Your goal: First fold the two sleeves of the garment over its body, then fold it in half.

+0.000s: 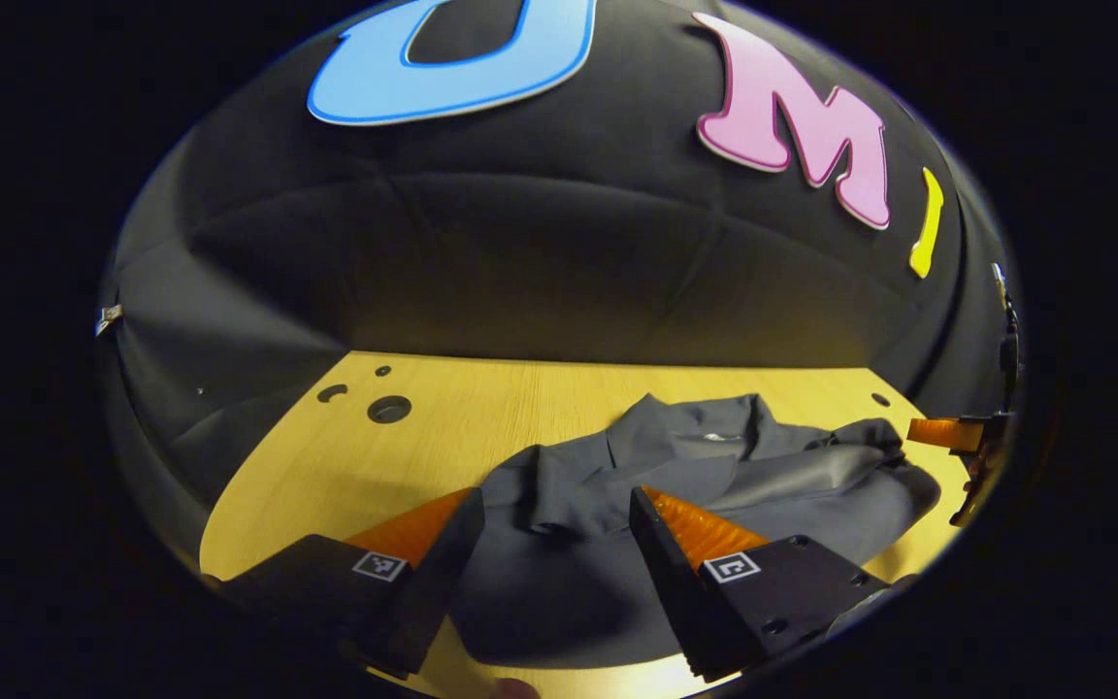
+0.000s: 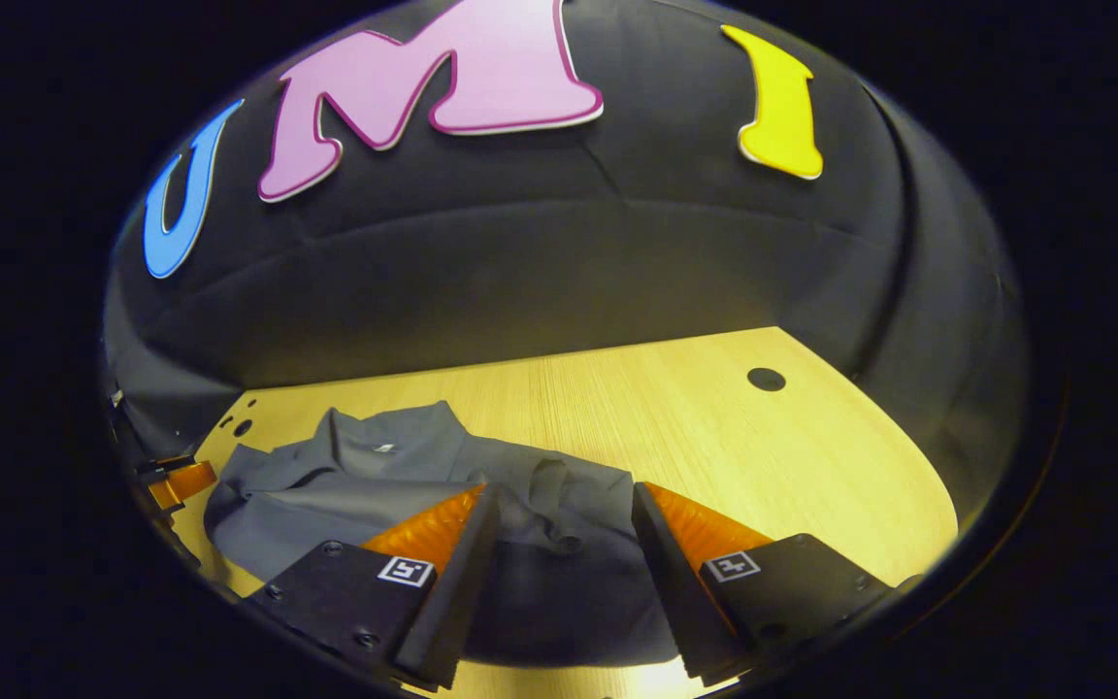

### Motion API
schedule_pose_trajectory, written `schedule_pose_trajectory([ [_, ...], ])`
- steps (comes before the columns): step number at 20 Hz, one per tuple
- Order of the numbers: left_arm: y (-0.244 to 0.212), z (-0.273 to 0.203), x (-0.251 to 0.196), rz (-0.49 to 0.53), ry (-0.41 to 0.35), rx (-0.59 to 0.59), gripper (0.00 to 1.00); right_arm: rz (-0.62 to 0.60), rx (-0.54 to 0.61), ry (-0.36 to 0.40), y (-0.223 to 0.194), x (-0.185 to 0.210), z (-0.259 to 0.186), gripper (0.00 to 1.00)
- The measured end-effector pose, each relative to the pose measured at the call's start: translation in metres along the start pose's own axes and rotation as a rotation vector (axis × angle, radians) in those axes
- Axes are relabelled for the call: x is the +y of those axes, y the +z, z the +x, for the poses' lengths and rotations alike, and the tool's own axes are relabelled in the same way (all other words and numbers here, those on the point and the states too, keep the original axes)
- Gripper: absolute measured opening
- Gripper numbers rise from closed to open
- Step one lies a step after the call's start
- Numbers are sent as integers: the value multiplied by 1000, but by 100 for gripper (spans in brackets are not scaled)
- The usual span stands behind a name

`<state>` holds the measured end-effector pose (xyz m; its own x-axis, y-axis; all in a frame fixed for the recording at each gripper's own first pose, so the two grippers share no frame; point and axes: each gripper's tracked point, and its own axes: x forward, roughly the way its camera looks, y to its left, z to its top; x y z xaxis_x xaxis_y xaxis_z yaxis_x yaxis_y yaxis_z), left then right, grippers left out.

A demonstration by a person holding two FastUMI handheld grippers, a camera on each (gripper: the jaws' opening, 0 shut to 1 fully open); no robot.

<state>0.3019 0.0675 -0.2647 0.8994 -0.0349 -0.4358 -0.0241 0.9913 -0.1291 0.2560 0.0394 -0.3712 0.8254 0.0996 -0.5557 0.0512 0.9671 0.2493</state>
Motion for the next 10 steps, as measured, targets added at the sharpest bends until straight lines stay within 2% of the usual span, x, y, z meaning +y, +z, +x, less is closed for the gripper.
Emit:
schedule_pose_trajectory([
  [4, 12, -55, -4, -32, -16, -36, 96, -11, -35, 17, 4, 11, -53, 89],
  [7, 13, -93, -7, -16, -26, -45, 96, -35, -41, 40, 1, 23, -93, 89],
  [10, 8, -128, -10, 6, -40, -37, 96, -9, -51, 69, 2, 35, -131, 90],
])
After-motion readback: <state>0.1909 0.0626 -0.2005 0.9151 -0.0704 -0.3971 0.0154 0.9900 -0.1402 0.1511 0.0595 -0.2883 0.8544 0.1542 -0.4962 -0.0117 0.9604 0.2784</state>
